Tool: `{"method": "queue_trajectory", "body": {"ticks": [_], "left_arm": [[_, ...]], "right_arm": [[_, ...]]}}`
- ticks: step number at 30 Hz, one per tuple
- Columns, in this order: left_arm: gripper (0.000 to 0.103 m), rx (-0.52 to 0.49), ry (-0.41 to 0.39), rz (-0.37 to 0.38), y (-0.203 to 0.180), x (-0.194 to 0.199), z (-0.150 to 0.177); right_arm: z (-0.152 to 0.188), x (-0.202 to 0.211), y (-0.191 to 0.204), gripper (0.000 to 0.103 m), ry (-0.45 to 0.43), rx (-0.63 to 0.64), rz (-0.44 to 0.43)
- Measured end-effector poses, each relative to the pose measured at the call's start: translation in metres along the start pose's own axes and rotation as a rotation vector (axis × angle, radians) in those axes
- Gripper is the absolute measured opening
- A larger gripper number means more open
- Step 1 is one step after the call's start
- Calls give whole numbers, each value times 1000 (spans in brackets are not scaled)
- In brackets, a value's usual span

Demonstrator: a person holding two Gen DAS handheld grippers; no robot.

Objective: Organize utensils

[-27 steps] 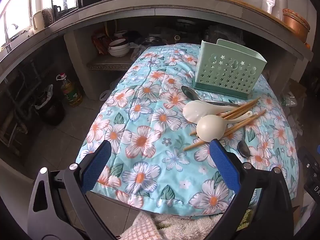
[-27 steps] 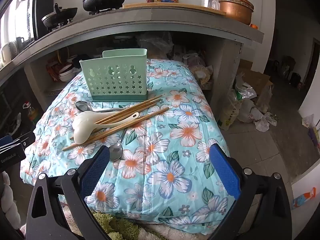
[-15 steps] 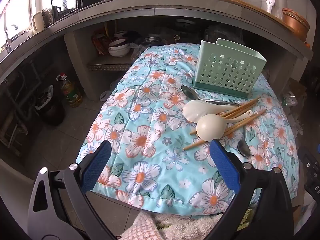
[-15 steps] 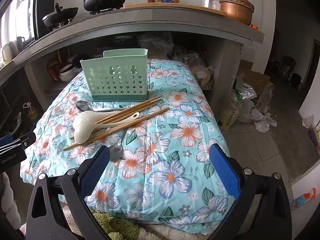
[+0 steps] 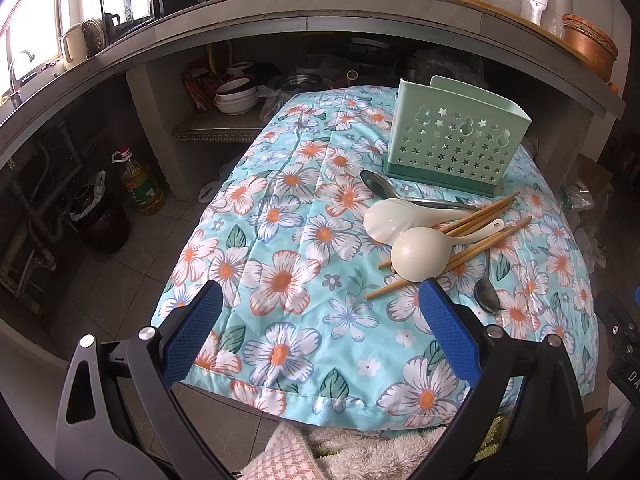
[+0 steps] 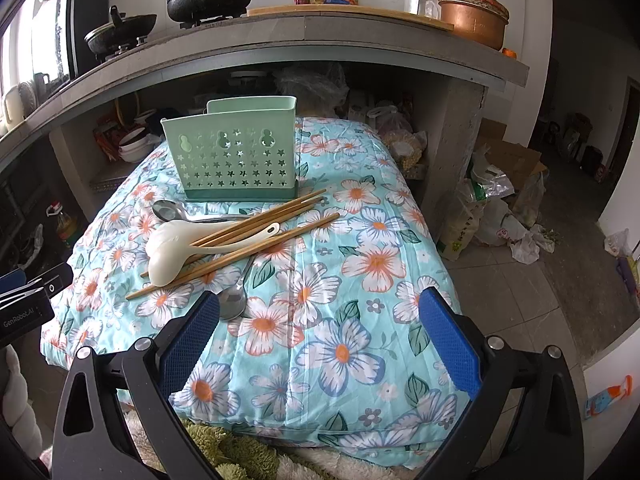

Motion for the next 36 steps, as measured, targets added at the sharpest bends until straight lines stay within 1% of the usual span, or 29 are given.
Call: {"method": "queue_trajectory", "body": {"ticks": [36], "left_arm": [[95, 0, 5, 0, -2, -1, 2]], "right_arm": [[0, -2, 2, 97, 3, -1, -1]]}}
Point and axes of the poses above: each gripper's, at about its wrist camera, not at the fingertips, and x roughly against the way its jaws point, y to its left, z to its underside, the point moved 10 cm from there along -x, roughly the way its jaws point, and after that the axes turned 3 degrees about z, right-handed, at the moved point
